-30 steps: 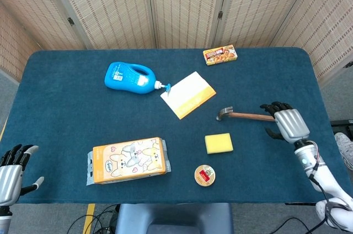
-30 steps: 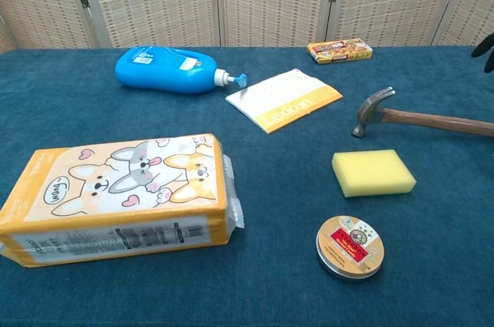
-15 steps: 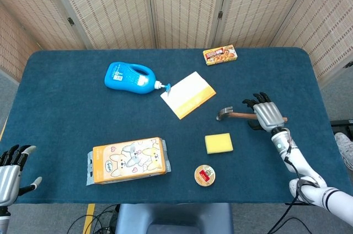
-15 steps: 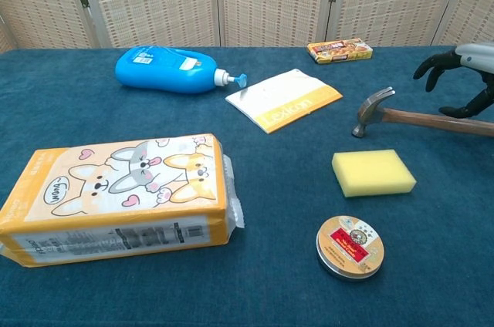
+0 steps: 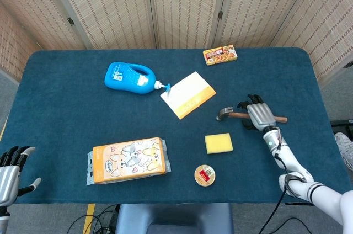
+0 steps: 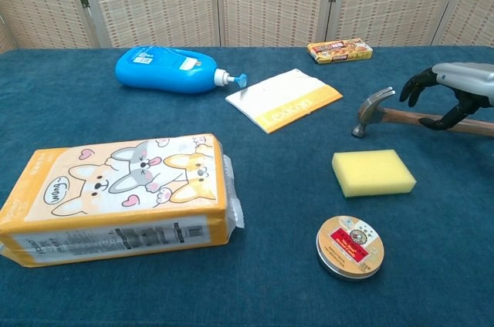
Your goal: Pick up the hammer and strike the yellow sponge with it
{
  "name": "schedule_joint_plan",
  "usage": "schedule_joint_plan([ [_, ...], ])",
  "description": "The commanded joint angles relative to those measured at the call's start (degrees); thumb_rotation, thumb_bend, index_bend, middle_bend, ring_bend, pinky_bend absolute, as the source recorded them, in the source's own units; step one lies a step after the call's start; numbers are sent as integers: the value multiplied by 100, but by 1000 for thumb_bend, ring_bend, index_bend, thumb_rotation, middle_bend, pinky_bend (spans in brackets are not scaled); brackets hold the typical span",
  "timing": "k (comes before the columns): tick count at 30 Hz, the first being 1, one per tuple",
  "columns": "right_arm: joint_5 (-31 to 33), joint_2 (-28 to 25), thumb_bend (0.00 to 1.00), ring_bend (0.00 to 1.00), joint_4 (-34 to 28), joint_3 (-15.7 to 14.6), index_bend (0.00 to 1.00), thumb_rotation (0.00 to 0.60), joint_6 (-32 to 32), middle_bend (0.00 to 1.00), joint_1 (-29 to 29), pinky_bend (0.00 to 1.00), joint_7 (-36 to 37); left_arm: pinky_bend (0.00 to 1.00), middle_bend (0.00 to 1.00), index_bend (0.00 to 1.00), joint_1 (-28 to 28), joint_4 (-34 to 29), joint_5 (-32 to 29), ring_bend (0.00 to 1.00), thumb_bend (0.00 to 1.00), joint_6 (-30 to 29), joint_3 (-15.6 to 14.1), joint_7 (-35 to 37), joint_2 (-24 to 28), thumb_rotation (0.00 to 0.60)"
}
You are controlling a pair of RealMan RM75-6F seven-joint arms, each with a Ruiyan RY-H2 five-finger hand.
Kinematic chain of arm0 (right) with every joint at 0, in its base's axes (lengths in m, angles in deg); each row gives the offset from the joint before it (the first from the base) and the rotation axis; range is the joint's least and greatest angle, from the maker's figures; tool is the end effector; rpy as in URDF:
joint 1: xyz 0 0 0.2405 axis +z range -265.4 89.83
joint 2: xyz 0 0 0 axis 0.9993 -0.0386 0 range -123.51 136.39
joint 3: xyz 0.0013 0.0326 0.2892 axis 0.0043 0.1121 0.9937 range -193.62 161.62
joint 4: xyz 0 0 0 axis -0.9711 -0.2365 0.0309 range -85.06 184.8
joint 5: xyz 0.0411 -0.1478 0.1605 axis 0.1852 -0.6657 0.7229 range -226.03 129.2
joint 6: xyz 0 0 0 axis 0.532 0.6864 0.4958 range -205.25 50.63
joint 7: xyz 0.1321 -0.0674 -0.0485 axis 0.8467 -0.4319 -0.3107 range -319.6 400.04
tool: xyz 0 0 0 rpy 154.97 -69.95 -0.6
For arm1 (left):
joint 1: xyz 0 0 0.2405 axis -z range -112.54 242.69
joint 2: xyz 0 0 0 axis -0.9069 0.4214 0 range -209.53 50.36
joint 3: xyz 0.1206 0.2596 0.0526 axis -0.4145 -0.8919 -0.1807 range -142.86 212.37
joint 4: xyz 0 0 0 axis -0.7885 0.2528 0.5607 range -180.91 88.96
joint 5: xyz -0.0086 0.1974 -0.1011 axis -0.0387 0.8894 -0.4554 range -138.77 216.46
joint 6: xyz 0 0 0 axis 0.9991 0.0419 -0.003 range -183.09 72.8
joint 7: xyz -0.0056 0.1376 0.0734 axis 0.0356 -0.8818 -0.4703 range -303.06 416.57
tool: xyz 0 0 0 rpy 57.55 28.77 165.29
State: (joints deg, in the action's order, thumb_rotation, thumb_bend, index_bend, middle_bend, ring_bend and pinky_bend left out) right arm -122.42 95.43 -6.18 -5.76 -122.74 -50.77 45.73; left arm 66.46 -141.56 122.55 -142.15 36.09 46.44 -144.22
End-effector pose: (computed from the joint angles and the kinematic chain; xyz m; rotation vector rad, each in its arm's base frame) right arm -0.3128 -0.4250 0.0146 1.6881 -1.0436 0.7487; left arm -0.3514 0.1688 0.1577 -1.3590 -0.8682 -0.7535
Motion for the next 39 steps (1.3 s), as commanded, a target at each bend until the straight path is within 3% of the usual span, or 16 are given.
schedule_joint_plan([
  [1, 23, 135, 333, 40, 156, -8, 307, 600, 69, 320, 60, 0, 77, 181, 199, 216, -6, 7, -9, 120, 210, -1, 1, 9, -2, 600],
  [10, -95, 458, 382, 198, 562, -52, 307, 600, 48, 350, 162, 0, 384, 181, 199, 216, -14, 38, -33, 120, 210, -11, 21, 22, 11, 600],
  [15, -115, 554, 390, 204, 730, -67, 307, 600, 53, 357, 183, 3, 505, 181, 199, 215, -17, 52, -41, 120, 210, 0, 17, 27, 10, 600],
  [22, -184, 651, 405, 212, 869, -117, 307, 600, 31, 369, 185, 120, 691, 181, 199, 215, -22, 61, -40, 120, 210, 1, 16, 31, 13, 600],
  [39, -211, 707, 516, 244, 955, -172, 351, 600, 65, 427, 184, 125, 785, 181, 199, 203, -38, 101, -45, 120, 209, 1, 12, 68, 4, 600],
])
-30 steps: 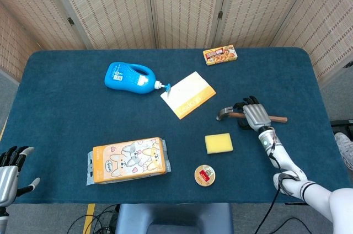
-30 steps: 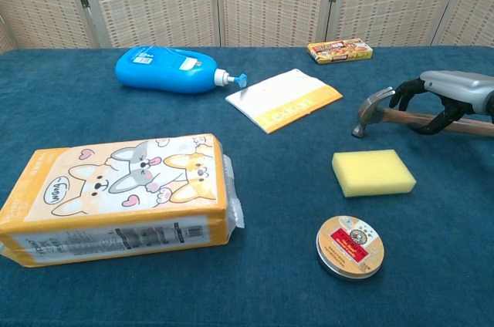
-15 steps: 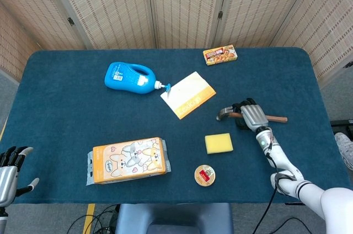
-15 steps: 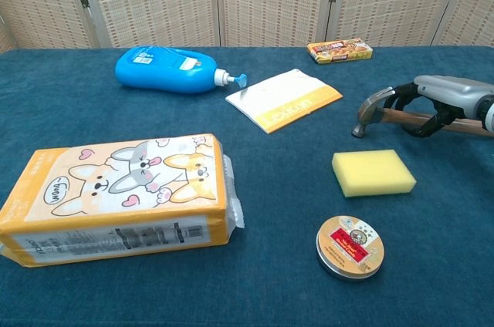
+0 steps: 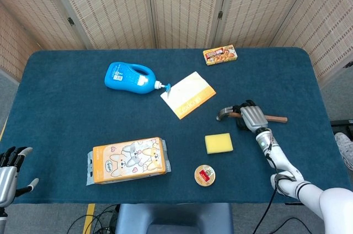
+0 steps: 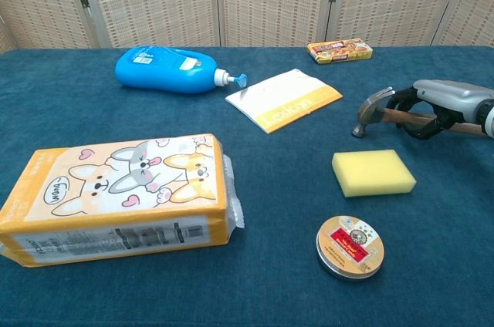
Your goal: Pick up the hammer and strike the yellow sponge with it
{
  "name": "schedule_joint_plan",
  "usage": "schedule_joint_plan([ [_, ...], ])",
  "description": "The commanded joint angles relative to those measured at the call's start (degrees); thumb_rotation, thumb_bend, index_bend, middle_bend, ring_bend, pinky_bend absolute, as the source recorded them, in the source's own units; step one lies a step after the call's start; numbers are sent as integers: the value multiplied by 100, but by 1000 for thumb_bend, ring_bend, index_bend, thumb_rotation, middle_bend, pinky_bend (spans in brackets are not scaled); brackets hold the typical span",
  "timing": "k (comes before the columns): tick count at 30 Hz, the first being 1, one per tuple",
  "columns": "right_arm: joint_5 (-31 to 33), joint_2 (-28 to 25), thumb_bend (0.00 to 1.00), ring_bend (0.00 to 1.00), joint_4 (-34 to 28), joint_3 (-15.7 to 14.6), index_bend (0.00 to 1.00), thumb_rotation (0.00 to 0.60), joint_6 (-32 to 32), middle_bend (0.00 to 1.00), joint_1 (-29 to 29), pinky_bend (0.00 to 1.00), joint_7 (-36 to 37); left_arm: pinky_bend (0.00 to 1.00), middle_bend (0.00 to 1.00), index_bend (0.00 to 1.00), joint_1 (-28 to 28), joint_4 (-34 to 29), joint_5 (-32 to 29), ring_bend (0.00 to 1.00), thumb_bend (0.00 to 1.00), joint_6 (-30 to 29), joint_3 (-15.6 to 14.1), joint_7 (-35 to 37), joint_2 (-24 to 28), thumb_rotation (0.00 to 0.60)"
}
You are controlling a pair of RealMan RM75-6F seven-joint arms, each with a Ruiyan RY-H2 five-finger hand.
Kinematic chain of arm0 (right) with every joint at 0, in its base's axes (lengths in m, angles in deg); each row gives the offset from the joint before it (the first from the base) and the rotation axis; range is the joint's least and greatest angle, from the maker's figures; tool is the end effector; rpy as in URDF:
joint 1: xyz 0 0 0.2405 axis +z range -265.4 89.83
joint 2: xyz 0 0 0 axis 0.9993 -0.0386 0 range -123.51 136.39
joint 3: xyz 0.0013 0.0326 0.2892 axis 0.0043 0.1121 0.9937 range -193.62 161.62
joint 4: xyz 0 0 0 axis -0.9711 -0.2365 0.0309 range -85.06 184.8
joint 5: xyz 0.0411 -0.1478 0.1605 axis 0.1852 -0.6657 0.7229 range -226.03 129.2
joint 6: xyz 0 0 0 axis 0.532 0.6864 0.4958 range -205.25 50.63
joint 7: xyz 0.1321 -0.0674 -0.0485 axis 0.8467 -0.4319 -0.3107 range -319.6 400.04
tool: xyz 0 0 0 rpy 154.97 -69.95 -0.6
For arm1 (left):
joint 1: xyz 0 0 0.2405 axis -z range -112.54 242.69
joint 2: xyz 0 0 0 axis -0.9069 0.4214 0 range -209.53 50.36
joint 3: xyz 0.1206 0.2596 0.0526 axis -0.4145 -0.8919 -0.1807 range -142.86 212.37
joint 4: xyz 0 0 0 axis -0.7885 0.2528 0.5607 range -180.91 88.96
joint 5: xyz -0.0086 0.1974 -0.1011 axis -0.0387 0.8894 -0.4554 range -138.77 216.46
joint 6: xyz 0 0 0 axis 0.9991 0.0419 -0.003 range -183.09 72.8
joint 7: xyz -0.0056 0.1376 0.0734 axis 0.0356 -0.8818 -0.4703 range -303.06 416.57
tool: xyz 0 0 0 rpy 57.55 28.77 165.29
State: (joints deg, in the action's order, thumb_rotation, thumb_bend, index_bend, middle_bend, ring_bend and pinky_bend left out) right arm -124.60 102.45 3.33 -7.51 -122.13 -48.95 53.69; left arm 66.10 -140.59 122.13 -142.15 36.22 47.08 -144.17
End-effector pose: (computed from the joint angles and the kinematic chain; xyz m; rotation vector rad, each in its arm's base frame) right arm -0.3138 -0.4306 -0.0200 1.6849 -1.1106 0.7813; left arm -0.3569 0.1670 0.1604 -1.3488 -0.8679 -0.7413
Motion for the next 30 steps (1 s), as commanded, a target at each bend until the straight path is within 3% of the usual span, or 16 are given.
schedule_joint_plan([
  [1, 16, 10, 518, 246, 7, 6, 356, 600, 8, 433, 3, 125, -18, 181, 199, 202, -4, 10, -5, 120, 209, 1, -1, 8, -3, 600],
  [10, 89, 63, 463, 254, 55, 40, 391, 600, 68, 464, 29, 125, -90, 181, 199, 194, -8, 48, -18, 120, 209, 24, -6, 39, -19, 600],
  [30, 143, 131, 482, 285, 133, 78, 471, 600, 106, 520, 71, 125, -166, 181, 199, 184, -4, 123, -60, 120, 210, 68, 1, 88, -56, 600],
])
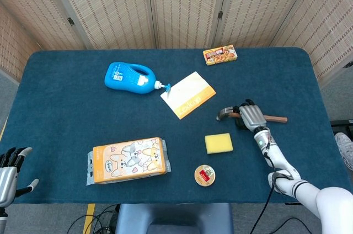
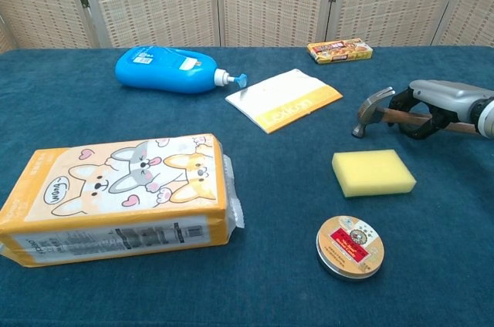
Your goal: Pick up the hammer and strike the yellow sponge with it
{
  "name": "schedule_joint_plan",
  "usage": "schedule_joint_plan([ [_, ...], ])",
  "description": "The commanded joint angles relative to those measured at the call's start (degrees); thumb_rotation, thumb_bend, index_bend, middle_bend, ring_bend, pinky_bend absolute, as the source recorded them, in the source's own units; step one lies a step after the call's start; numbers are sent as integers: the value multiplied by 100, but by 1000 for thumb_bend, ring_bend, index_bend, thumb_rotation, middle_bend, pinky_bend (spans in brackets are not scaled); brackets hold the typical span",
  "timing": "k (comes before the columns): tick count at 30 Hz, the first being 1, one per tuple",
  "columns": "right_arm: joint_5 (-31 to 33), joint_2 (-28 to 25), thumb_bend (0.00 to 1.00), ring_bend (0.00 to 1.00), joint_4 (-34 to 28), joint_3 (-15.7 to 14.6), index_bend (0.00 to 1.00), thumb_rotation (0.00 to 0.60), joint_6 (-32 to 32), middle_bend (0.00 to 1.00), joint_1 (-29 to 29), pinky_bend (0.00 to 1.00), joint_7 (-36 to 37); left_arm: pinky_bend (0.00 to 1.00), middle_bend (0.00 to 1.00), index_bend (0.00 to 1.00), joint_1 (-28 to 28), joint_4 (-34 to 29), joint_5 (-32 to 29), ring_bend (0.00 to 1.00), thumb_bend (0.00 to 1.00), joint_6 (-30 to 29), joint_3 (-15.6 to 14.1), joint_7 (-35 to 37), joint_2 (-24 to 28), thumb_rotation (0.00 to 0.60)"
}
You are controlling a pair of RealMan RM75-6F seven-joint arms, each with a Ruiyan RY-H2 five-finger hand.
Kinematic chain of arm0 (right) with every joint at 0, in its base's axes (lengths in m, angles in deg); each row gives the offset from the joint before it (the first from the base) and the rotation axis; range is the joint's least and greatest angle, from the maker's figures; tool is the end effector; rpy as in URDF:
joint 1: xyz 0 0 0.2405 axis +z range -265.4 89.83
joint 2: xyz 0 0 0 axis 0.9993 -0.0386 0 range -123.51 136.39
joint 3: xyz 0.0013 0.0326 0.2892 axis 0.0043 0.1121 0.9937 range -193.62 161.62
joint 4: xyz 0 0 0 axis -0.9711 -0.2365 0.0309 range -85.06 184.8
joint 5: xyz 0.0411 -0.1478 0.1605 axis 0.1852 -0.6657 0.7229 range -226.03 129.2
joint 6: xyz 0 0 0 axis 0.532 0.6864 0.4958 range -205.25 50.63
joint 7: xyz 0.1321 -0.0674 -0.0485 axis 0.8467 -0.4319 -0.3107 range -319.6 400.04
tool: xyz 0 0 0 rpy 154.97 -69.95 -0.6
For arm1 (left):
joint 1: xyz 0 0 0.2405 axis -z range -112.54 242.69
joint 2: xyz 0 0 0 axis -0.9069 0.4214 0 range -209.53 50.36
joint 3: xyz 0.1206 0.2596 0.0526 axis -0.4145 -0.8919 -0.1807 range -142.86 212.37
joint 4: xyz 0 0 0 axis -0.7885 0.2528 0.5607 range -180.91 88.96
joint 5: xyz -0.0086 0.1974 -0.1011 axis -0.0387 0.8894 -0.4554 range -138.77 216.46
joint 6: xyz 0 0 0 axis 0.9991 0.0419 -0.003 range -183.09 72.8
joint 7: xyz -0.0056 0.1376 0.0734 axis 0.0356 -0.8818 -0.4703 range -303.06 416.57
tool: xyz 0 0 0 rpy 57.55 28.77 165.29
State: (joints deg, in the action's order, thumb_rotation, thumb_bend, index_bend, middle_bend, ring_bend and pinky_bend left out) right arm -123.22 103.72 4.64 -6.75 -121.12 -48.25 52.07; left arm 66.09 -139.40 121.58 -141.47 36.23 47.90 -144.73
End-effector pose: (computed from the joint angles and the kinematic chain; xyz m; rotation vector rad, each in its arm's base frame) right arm -0.3112 -0.4356 -0.0252 1.6750 -1.1084 0.7665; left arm -0.3625 0.1669 0.1578 -1.3453 -0.8826 -0.7324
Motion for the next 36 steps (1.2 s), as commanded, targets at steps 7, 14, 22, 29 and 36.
schedule_joint_plan([
  [7, 34, 6, 554, 293, -11, 13, 491, 600, 32, 532, 7, 126, -42, 181, 199, 180, -13, 41, -23, 120, 209, 2, 1, 33, -15, 600],
  [14, 35, 2, 613, 324, -25, 25, 551, 600, -19, 574, -6, 143, -33, 181, 199, 177, -27, 59, -29, 120, 209, -7, -2, 43, -24, 600],
  [22, -166, -224, 713, 425, -285, -30, 662, 600, -396, 668, -134, 231, 116, 181, 199, 176, -47, 25, -12, 120, 209, -43, -8, 14, -8, 600],
  [29, -477, -634, 746, 565, -806, -144, 733, 600, -1035, 749, -395, 488, 333, 181, 200, 176, -45, -43, 14, 120, 209, -47, -18, -50, -3, 600],
  [36, -848, -1013, 762, 653, -1321, -329, 781, 600, -1619, 815, -616, 651, 295, 181, 199, 176, -35, -138, 59, 120, 209, -56, -26, -135, 5, 600],
])
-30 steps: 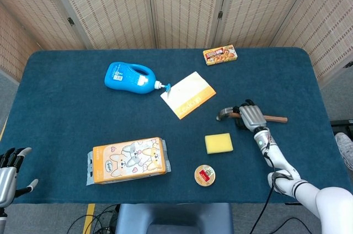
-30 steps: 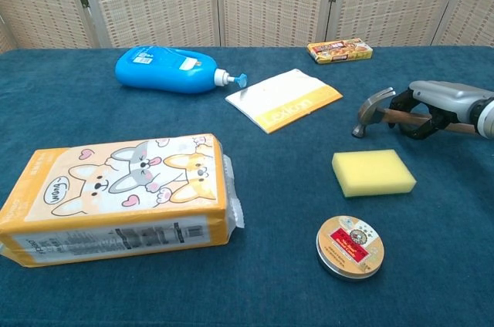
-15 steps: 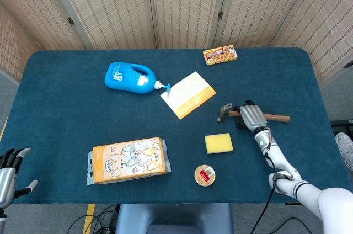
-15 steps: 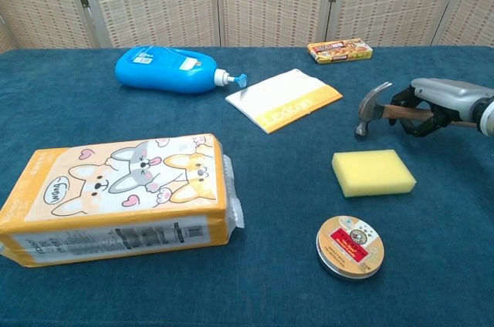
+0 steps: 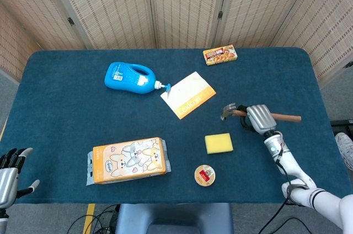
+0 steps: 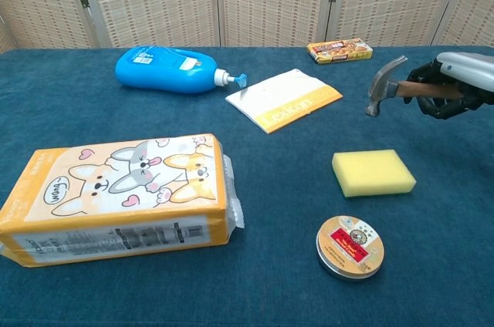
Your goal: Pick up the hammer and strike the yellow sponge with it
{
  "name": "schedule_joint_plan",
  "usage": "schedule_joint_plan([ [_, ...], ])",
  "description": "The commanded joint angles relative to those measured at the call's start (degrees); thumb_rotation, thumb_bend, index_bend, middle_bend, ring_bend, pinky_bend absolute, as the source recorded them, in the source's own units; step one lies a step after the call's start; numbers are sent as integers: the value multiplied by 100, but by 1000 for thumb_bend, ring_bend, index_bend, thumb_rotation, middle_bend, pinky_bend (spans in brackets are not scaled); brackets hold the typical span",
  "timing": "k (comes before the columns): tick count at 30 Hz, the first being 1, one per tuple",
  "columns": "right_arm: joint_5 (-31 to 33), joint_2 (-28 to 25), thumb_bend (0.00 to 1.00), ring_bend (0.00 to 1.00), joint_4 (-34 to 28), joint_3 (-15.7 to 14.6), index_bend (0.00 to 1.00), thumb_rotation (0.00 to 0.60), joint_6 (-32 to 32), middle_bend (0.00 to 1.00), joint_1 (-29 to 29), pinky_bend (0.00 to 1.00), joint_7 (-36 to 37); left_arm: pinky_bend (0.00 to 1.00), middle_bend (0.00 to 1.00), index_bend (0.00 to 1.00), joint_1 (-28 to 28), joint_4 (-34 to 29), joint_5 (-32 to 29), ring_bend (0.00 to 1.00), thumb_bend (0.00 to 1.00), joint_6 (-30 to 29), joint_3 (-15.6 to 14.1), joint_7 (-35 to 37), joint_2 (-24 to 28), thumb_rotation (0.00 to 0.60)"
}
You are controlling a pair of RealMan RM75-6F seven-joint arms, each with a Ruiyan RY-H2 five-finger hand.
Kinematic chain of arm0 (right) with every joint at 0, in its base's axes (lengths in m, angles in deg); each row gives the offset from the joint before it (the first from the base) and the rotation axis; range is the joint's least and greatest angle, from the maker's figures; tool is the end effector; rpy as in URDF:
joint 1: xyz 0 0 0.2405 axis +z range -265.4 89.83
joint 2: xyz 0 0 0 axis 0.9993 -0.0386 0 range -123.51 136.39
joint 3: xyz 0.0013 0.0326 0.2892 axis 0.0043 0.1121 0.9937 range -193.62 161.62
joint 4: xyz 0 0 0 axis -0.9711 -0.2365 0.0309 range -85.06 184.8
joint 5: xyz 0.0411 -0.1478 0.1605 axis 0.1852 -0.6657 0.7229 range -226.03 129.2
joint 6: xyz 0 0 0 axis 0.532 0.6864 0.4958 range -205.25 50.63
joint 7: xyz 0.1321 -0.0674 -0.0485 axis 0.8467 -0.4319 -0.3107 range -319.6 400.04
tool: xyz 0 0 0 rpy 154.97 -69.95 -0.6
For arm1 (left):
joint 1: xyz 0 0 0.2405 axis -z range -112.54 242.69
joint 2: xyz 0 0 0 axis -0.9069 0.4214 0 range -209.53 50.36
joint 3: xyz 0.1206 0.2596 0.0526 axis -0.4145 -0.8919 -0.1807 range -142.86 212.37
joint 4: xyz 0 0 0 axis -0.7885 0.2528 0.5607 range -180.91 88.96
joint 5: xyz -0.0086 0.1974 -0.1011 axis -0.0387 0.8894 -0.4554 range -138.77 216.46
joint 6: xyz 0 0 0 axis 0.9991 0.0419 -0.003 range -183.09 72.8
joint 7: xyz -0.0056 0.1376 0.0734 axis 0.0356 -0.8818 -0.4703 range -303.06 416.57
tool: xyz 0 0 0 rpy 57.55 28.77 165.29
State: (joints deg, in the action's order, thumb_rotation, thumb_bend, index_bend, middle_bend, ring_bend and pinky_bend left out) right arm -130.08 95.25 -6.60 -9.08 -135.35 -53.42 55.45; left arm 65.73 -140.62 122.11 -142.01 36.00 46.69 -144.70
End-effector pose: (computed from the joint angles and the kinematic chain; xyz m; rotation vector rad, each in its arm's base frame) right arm -0.3062 -0.4024 0.0246 1.6804 -0.9940 0.9698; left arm -0.3576 0.1638 0.1561 -1.3488 -0.8793 -0.7342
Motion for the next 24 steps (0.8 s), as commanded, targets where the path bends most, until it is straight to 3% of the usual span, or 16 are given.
schedule_joint_plan([
  [1, -209, -220, 763, 658, -268, -120, 786, 600, -267, 819, -124, 664, -80, 181, 199, 176, 1, -25, 7, 120, 209, -2, -4, -24, 2, 600],
  [13, -863, -926, 770, 713, -1267, -584, 815, 600, -812, 850, -383, 743, -741, 181, 199, 174, -40, -32, 9, 120, 209, -21, -36, 15, 2, 600],
  [24, -937, -692, 770, 722, -1336, -666, 815, 600, -730, 852, -377, 752, -948, 181, 200, 172, -79, 87, 50, 120, 209, -62, -54, 178, -18, 600],
])
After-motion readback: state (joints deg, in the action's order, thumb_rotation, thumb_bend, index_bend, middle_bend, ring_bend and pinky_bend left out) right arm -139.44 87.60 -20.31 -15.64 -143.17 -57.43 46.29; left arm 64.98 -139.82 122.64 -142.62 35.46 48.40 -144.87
